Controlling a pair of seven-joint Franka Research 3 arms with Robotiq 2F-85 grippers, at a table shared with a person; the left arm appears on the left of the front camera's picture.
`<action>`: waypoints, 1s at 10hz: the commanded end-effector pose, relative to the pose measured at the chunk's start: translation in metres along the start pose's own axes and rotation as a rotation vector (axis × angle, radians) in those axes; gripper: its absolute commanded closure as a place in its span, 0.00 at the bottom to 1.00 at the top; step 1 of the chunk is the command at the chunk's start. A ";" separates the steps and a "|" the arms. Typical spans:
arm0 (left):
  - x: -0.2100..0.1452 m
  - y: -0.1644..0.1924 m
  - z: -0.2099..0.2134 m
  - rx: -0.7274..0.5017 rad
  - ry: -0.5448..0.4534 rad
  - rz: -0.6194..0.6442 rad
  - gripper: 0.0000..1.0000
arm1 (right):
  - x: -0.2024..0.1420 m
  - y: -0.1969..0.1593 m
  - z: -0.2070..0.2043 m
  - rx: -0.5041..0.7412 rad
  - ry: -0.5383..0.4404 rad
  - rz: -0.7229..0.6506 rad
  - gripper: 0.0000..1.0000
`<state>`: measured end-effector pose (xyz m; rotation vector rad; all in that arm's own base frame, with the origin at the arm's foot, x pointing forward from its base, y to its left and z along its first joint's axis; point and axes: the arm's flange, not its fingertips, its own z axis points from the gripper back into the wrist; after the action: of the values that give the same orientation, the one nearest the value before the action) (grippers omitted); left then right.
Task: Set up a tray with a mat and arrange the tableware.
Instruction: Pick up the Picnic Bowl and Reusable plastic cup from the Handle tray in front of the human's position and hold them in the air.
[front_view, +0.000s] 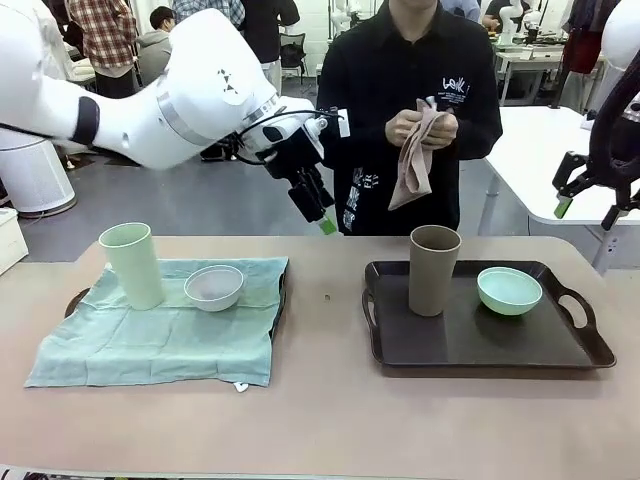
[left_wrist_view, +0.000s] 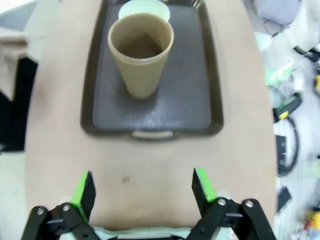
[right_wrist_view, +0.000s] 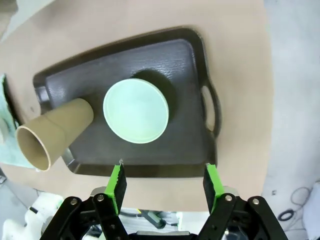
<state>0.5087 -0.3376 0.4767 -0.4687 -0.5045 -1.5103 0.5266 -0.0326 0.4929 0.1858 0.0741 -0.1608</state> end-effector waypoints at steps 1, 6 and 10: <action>-0.030 0.003 -0.053 -0.137 -0.259 -0.101 0.00 | 0.013 0.020 -0.021 -0.046 0.011 0.079 0.19; -0.018 0.004 -0.057 -0.086 -0.214 -0.080 0.00 | 0.010 0.029 -0.031 -0.018 0.032 0.064 0.19; -0.048 0.020 -0.104 -0.167 -0.351 0.039 0.00 | 0.028 0.029 -0.088 -0.088 0.045 0.167 0.19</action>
<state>0.5245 -0.3596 0.3685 -0.8162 -0.6030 -1.4747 0.5530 0.0069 0.4176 0.1426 0.1354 -0.0297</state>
